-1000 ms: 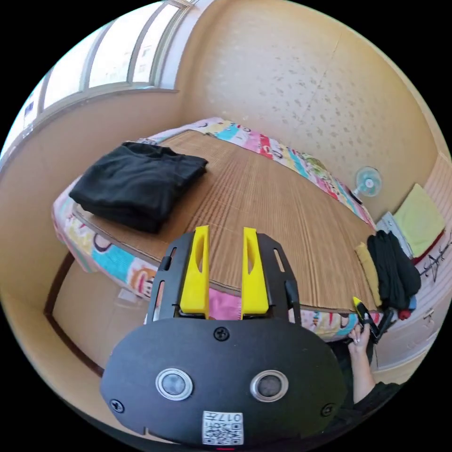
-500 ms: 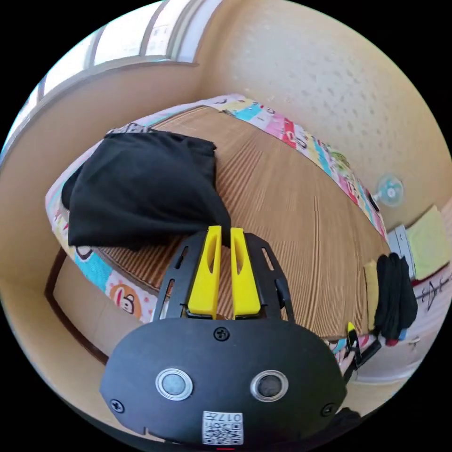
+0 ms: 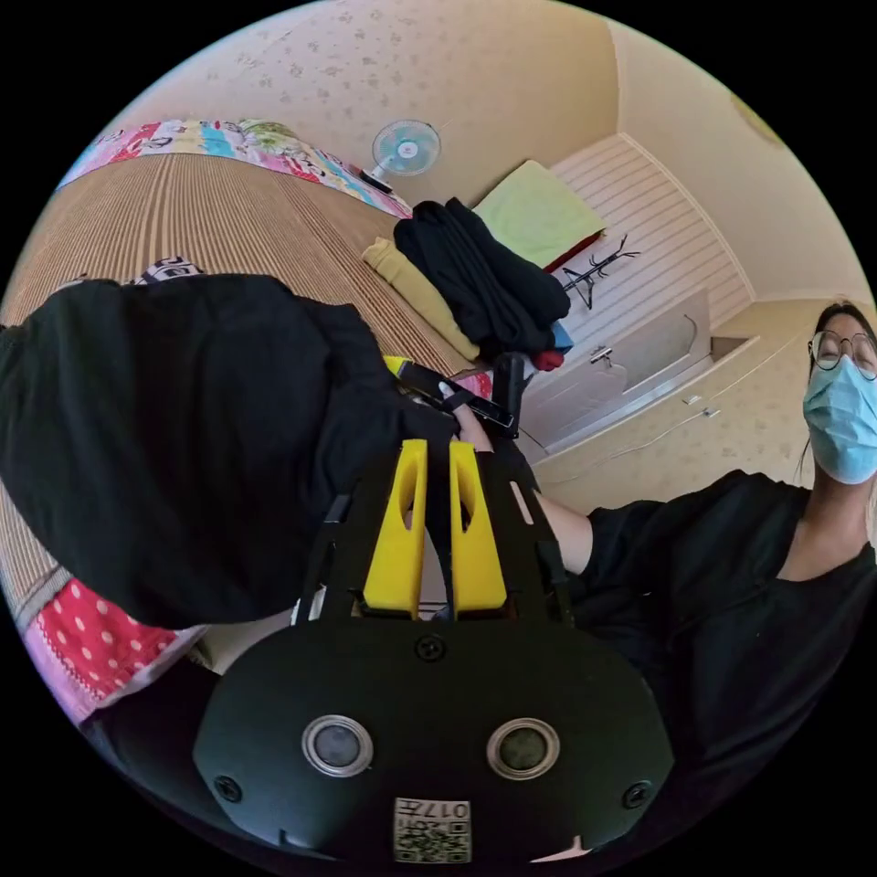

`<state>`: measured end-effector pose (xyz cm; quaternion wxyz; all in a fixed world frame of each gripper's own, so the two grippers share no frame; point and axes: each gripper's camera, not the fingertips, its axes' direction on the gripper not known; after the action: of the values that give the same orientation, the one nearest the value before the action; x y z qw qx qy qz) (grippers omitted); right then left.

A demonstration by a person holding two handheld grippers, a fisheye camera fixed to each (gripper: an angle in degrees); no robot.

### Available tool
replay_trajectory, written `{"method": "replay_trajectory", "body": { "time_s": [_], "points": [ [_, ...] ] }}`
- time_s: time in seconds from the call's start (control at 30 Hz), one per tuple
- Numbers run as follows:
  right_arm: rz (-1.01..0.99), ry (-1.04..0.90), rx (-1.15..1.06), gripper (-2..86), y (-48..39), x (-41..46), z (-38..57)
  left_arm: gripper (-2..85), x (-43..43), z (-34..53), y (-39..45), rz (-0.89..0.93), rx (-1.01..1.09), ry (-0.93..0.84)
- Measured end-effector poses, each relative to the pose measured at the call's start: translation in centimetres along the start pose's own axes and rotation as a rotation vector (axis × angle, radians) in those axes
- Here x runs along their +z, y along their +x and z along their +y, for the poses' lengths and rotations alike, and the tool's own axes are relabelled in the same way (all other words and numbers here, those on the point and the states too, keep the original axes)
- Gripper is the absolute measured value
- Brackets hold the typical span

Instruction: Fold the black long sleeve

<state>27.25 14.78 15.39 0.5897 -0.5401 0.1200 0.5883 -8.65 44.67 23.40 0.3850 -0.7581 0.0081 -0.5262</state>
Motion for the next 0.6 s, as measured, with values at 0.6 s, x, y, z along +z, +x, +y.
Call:
{"method": "replay_trajectory", "body": {
  "time_s": [0.6],
  "points": [
    [-0.059, -0.026, 0.026, 1.2, 2.7, -6.1, -1.4, 7.2, 3.6, -2.8, 4.9, -0.225, 0.069, -0.075]
  ]
}}
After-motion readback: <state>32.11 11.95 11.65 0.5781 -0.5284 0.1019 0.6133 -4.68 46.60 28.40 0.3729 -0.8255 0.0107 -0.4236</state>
